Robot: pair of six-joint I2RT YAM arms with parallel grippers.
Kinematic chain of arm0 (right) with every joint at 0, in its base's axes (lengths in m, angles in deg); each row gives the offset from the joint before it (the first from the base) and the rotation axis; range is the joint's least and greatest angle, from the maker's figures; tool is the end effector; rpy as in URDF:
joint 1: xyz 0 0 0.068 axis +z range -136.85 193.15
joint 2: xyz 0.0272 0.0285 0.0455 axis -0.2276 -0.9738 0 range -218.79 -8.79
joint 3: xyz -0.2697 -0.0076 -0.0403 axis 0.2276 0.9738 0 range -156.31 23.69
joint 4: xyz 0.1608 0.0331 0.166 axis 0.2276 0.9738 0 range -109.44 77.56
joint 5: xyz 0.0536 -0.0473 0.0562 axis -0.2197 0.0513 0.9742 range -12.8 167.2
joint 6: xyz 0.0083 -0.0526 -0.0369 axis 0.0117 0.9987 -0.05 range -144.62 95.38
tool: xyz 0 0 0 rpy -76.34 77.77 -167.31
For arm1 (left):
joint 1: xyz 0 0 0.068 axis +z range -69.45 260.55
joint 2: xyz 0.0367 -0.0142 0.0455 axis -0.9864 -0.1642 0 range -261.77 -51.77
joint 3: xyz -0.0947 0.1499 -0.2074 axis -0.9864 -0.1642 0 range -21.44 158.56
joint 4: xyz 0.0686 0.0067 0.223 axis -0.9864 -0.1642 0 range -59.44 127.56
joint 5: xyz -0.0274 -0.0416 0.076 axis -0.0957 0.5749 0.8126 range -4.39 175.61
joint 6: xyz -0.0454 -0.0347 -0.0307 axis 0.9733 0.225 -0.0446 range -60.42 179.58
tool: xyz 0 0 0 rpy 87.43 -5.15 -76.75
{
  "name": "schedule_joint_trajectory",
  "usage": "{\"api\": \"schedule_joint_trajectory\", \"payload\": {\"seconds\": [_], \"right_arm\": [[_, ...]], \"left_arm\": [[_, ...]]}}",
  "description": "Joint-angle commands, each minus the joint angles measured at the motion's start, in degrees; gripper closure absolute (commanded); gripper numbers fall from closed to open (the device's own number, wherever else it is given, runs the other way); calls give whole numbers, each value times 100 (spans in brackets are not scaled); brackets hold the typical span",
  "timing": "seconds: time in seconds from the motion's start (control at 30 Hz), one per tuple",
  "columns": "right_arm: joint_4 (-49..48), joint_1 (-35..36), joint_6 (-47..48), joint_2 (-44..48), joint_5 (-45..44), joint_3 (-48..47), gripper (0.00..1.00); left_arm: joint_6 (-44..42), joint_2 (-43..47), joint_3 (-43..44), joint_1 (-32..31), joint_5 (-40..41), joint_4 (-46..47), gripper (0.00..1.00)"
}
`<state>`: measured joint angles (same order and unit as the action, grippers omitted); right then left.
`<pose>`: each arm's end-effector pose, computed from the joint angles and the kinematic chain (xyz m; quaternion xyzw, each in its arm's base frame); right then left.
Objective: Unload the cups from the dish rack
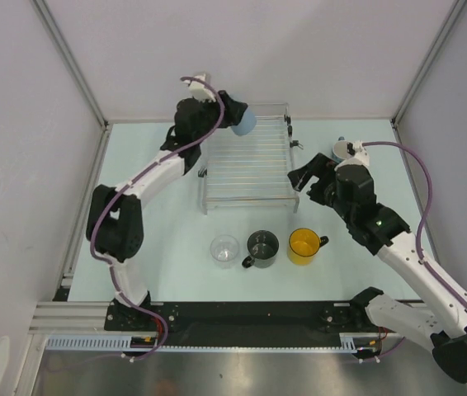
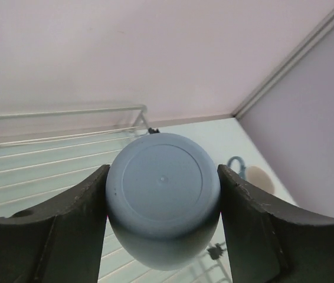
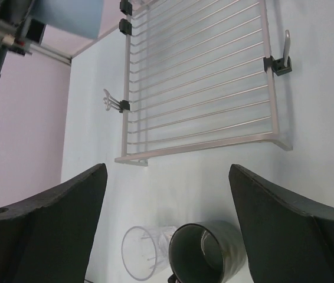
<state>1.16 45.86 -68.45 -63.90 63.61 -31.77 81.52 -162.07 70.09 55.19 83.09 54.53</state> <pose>0.1739 0.0977 0.3488 0.1463 0.8042 0.2755 0.5059 0.4137 -0.1986 0.3448 0.0368 0.7172 -0.2935 0.6310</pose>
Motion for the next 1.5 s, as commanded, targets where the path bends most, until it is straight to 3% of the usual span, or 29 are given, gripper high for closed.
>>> {"api": "schedule_joint_trajectory", "payload": {"seconds": [0.0,0.27,0.37,0.43,0.6,0.9,1.2,1.3,1.37,1.47], "right_arm": [[-845,-448,-143,54,1222,123,9],[-2481,-669,-222,396,2236,554,14],[-2919,-739,-484,317,2657,633,14],[-3140,-740,-704,265,2817,782,15],[-3396,-547,-996,255,2949,1046,15],[-3712,42,-1031,-87,2765,1108,16],[-4107,130,-1066,-482,2782,950,18],[-4327,148,-1048,-650,2809,932,22],[-4389,166,-1048,-781,2826,923,30],[-4477,227,-1048,-852,2818,949,50]], "left_arm": [[2352,832,-1527,418,-1853,1890,100],[4555,1380,-3130,427,-3358,4382,100],[5302,1441,-3657,427,-3500,5786,100],[5584,1537,-3922,418,-3492,6168,100],[5418,1924,-4591,401,-3316,6231,100],[5233,2188,-4688,120,-3307,6125,100],[5234,2338,-4846,-276,-3263,6178,99],[5216,2373,-4855,-443,-3263,6178,99],[5216,2373,-4864,-522,-3255,6178,100],[5207,2364,-4890,-601,-3254,6187,100]]}}
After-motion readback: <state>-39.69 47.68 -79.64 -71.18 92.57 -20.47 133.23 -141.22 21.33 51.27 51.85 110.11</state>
